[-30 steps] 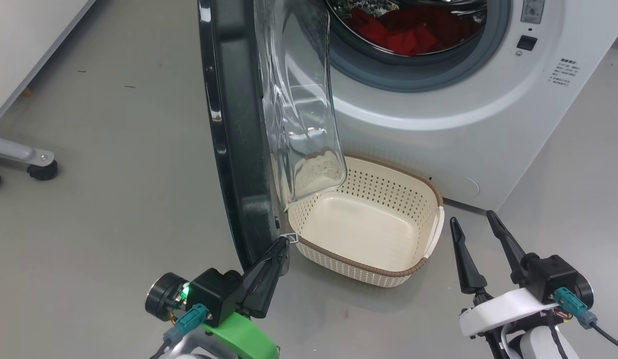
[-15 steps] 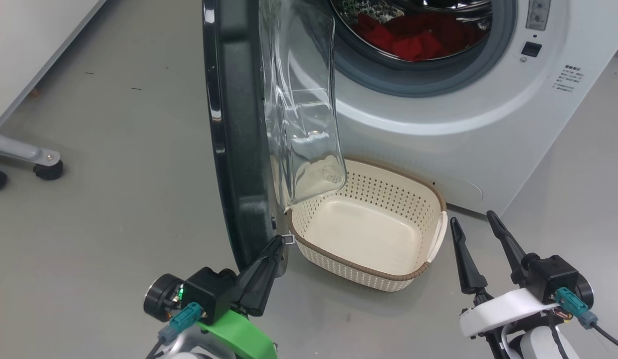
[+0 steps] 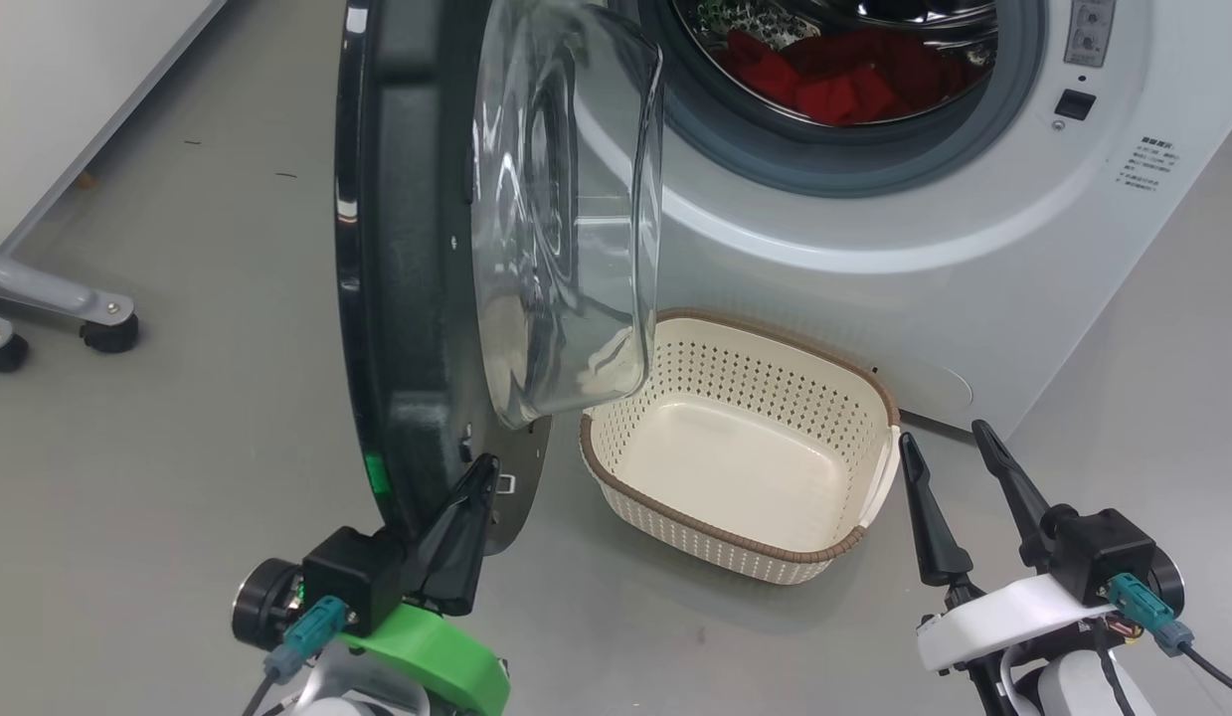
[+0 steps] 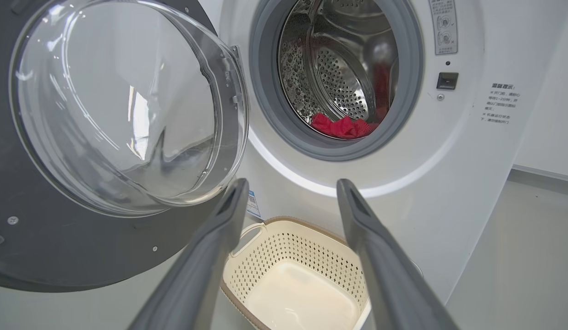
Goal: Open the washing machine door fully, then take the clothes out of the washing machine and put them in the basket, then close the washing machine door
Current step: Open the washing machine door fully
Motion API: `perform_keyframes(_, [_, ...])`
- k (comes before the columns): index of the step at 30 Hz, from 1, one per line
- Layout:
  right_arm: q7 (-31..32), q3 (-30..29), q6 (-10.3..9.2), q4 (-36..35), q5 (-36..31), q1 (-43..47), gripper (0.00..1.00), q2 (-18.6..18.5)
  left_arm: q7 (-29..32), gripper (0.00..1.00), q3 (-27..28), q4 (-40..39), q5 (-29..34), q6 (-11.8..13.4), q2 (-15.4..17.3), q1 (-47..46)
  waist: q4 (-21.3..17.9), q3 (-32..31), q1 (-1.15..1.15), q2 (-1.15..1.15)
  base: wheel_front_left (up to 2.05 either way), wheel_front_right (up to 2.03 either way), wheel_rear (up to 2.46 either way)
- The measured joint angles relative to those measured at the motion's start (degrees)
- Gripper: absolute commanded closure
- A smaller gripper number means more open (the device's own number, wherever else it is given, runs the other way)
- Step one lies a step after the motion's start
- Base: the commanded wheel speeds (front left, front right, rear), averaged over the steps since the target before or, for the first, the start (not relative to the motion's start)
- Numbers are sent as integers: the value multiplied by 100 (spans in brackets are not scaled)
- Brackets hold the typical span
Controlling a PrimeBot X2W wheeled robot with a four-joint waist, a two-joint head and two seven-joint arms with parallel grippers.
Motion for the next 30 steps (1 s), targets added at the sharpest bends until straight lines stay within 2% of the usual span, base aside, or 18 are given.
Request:
perform_keyframes(19, [0, -36, 2, -14, -100, -1, 0, 4, -349, 100, 955, 390, -202, 258, 189, 46, -35, 136, 0, 0, 0, 0, 0])
perform_keyframes(30, [0, -80, 3, -67, -203, -23, 0, 1, -587, 100, 1507, 773, -335, 315, 212, -100, -101, 375, 0, 0, 0, 0, 0])
